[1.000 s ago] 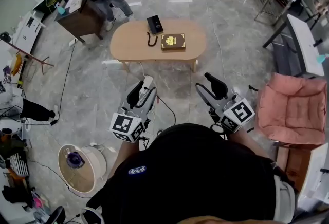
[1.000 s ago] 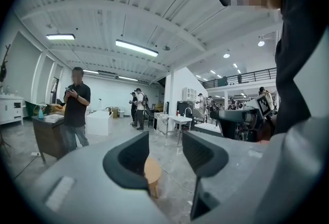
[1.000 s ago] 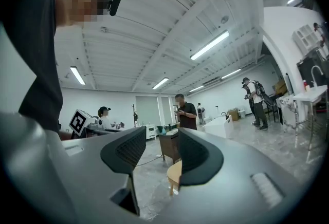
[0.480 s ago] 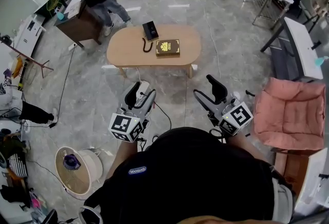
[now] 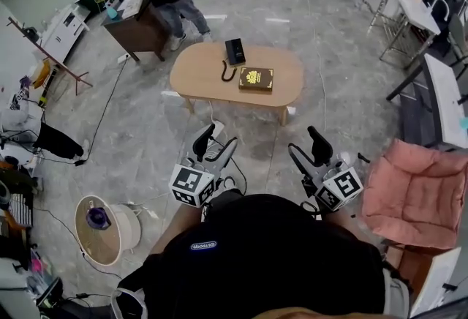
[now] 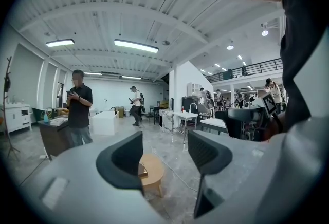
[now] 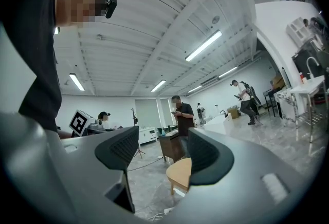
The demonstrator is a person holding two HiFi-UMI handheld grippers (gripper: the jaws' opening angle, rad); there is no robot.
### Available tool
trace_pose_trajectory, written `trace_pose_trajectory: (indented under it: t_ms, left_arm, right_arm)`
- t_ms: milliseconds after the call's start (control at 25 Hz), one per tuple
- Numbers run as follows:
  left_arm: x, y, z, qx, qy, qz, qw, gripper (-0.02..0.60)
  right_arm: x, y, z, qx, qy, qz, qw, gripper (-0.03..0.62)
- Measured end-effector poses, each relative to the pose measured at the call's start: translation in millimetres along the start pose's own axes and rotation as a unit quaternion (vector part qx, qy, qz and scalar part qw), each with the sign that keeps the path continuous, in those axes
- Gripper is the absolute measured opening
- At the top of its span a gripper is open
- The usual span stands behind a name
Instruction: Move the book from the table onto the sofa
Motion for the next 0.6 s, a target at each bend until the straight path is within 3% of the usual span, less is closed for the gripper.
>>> trace_pose_trajectory:
  t_ms: [200,600]
  left_arm:
    - [-10,14,-6,0.006,-0.007,0.01,0.9999,0.267]
    - [-9,64,-41,-0.01,-0.019,0.011,0.9997,0.267]
  right_arm:
    - [-3,0,-16,0.006,0.01,0.007,1.0,0.318]
    - [5,-13,-61,-0.025,0.02,0.018,0.999,0.316]
Point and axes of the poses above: the fingertips, and each gripper's own axes: z backward along the fingers, y to its left, x out of its top, the point moved 10 cm from there along z, backward along the fingers, and after that the axes turned 6 degrees about y, right-handed, at the moved point
